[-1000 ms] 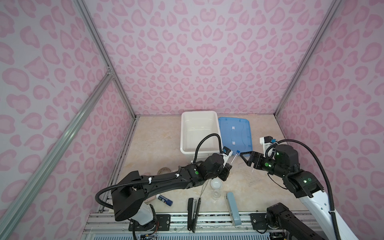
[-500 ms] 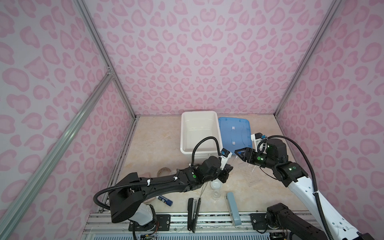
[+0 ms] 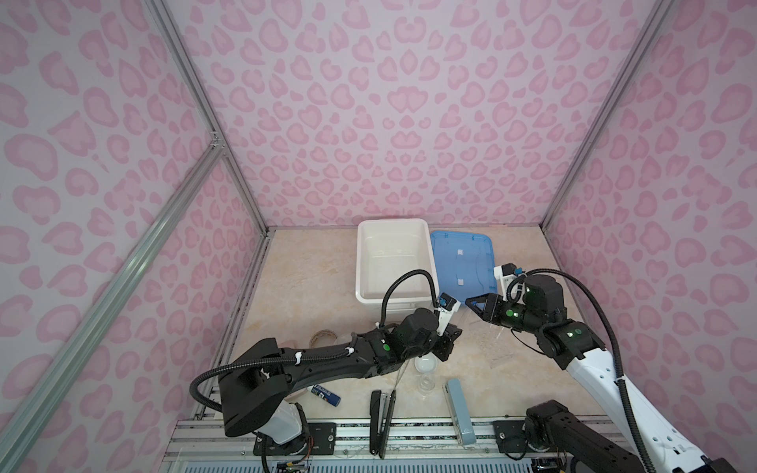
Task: Organize the chemistry lab equipment
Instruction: 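Close the right gripper on the blue cap of the held tube, then open the left gripper while the right gripper draws the tube away by its cap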
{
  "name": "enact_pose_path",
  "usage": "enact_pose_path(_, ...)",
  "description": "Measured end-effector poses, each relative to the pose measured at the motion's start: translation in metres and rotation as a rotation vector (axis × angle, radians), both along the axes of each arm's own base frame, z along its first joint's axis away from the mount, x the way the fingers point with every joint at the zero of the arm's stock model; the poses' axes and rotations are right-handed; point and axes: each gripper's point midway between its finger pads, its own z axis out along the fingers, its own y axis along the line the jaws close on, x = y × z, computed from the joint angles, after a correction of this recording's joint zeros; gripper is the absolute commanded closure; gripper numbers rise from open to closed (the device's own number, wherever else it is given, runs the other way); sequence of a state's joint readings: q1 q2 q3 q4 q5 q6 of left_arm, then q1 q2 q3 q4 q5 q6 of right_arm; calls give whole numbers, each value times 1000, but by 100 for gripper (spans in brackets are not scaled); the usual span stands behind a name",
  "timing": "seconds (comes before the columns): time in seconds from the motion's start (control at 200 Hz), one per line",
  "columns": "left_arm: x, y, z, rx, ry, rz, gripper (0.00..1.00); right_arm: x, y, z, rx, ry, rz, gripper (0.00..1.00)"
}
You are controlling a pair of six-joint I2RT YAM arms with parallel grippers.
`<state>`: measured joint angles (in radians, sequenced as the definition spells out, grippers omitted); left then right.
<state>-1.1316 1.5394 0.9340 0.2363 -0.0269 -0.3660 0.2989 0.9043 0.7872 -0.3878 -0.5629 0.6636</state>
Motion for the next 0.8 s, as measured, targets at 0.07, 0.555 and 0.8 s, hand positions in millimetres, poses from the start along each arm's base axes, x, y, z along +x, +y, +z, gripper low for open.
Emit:
enact_pose_path(0.07, 0, -1, 0, 0, 0, 0, 87, 1, -1, 0, -7, -3, -8, 83)
enact_pose_path(0.555, -1, -5, 0, 4, 3, -7, 35, 0, -5, -2, -25, -20, -22, 86)
enact_pose_path(0.8, -6, -9, 15, -61, 59, -6, 2, -17, -21, 23, -112, -180, -54, 86)
